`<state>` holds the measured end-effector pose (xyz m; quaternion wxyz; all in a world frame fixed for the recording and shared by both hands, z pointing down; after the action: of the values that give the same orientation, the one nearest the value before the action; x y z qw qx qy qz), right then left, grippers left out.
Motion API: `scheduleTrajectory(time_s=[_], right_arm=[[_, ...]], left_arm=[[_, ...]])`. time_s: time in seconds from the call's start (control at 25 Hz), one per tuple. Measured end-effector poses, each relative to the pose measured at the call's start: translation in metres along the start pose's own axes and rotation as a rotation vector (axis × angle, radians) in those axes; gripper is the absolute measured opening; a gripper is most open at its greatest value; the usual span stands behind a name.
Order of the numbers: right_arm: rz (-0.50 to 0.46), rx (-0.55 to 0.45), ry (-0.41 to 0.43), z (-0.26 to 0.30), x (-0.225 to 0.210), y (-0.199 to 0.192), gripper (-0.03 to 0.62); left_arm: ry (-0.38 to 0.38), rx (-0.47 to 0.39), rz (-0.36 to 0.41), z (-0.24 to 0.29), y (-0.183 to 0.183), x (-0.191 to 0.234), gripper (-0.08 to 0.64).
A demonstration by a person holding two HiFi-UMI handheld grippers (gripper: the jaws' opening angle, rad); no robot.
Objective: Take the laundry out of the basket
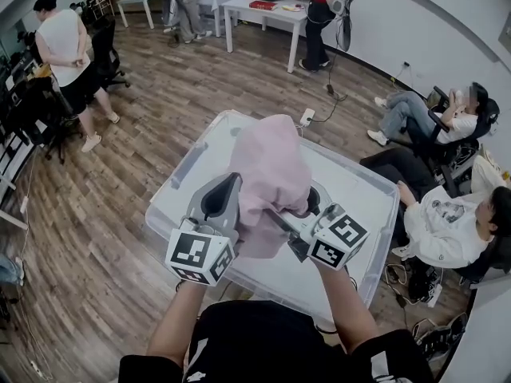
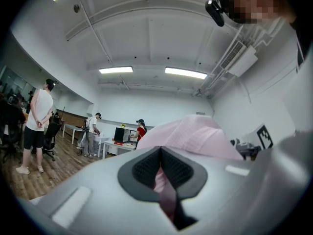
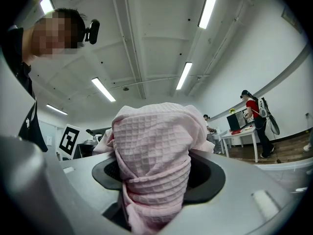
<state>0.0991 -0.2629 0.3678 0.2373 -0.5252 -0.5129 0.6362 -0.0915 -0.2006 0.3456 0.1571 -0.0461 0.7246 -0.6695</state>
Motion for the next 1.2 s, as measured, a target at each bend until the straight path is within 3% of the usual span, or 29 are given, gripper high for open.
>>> scheduleTrajectory(time_s=[1.2], right_arm=[[-0.065, -0.045, -0.100, 0.002, 0.137, -0.037, 0.310]], left_arm=[[-0.088, -0.098, -0.018, -0.120, 0.016, 0.031, 0.005]])
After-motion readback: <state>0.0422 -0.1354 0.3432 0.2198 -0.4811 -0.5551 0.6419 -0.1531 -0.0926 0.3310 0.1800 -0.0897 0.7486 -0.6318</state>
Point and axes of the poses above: the fingertips, and each gripper's own axes: z forward along the fingers, x to its left, y out of its top, the point moved 10 cm from there along -z, backward along the fingers, and after that the axes turned 14 degrees about z, right-handed, at the moved point
